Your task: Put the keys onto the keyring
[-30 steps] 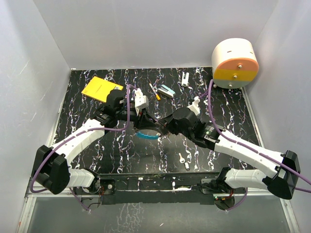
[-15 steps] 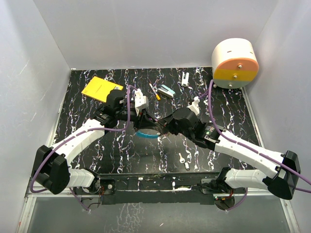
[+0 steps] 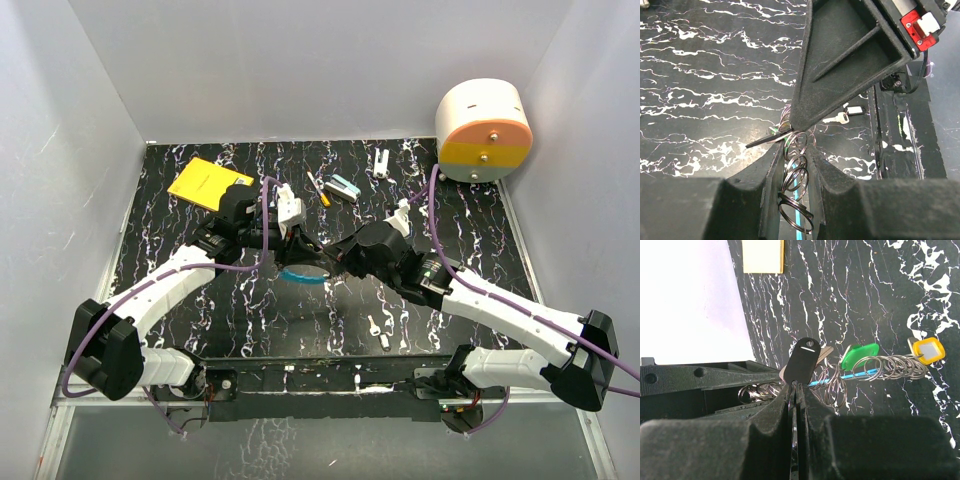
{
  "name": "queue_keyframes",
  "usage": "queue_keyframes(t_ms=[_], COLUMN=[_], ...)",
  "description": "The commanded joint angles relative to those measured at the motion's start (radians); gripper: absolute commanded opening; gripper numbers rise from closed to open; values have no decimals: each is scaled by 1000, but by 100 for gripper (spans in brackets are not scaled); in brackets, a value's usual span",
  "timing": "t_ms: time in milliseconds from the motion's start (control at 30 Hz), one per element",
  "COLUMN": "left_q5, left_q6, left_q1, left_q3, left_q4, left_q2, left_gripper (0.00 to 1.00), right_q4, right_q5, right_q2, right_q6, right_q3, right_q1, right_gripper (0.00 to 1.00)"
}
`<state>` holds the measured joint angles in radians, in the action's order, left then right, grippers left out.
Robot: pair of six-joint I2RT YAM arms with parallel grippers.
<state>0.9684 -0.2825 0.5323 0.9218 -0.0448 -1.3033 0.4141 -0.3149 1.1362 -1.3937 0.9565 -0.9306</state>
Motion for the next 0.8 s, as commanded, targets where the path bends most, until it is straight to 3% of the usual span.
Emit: queue_keyframes(t_ms=[0, 767], left_q5=[18, 26], left_q6=[-35, 5], left_q1=[3, 3], left_q3=[29, 13], left_q4=[-11, -61], left_q2=[33, 35], left_gripper=[0, 0], right_q4=[-66, -92], right_q5=[-12, -39], right_q2=[-26, -36], right_q6=[-14, -76], right_q3=[30, 9], right_q1=[-6, -10], right_gripper=[8, 8])
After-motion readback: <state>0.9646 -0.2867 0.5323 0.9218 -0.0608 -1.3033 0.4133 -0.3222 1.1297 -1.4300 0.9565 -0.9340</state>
